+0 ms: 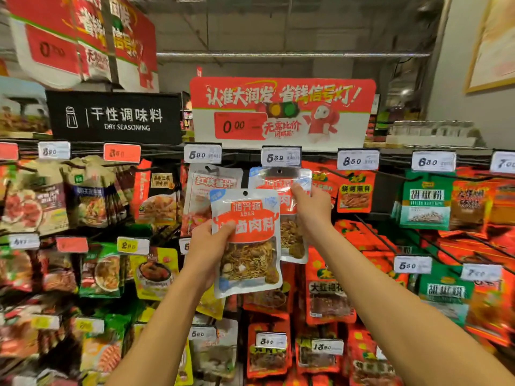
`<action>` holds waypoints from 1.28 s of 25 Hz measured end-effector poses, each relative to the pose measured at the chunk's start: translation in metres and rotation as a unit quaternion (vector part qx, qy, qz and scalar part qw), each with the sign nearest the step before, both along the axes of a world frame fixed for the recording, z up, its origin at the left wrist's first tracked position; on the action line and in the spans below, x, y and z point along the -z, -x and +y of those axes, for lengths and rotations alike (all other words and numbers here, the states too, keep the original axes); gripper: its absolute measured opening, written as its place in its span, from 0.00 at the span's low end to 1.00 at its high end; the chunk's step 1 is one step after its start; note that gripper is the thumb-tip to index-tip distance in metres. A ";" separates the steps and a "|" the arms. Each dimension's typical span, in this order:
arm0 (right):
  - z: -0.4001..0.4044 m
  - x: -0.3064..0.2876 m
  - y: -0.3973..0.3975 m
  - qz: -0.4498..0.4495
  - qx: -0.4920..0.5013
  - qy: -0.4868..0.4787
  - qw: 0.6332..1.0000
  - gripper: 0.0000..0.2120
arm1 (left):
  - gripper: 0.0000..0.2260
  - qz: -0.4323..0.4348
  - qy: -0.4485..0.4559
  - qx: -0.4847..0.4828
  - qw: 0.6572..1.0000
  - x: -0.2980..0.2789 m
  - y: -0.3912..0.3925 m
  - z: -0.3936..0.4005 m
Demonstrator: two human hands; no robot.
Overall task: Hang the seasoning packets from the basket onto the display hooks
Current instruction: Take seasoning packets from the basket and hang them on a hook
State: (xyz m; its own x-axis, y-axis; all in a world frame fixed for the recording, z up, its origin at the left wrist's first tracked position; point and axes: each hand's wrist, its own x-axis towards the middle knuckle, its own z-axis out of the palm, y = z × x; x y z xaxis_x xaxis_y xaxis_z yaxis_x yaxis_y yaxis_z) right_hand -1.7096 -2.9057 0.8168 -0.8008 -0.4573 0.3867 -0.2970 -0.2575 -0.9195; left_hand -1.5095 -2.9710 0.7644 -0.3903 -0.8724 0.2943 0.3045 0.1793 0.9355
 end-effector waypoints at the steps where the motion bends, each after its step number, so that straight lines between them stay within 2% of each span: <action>1: -0.002 -0.002 0.000 -0.002 0.005 0.003 1.000 0.12 | 0.03 0.003 -0.002 0.004 1.000 -0.001 0.003 -0.003; 5: -0.011 -0.002 0.007 -0.010 0.029 -0.006 1.000 0.10 | 0.08 0.031 -0.002 0.038 0.999 -0.006 0.013 -0.013; 10: -0.019 0.005 0.012 -0.061 -0.019 0.006 0.998 0.08 | 0.09 0.008 -0.003 0.036 0.999 -0.014 0.027 -0.021; 16: -0.010 0.003 0.025 -0.086 -0.043 0.017 0.995 0.20 | 0.09 -0.028 0.017 0.052 0.998 -0.038 0.060 -0.024; 21: -0.005 -0.002 0.029 0.043 0.008 -0.050 0.998 0.19 | 0.08 -0.033 0.005 0.051 0.998 -0.050 0.088 -0.021; 24: -0.009 -0.006 0.030 0.081 0.050 -0.066 0.993 0.22 | 0.08 -0.044 -0.005 0.037 0.998 -0.049 0.093 -0.020; 32: -0.012 -0.009 0.027 0.125 0.083 -0.079 0.986 0.19 | 0.07 -0.037 -0.014 0.042 0.998 -0.048 0.089 -0.023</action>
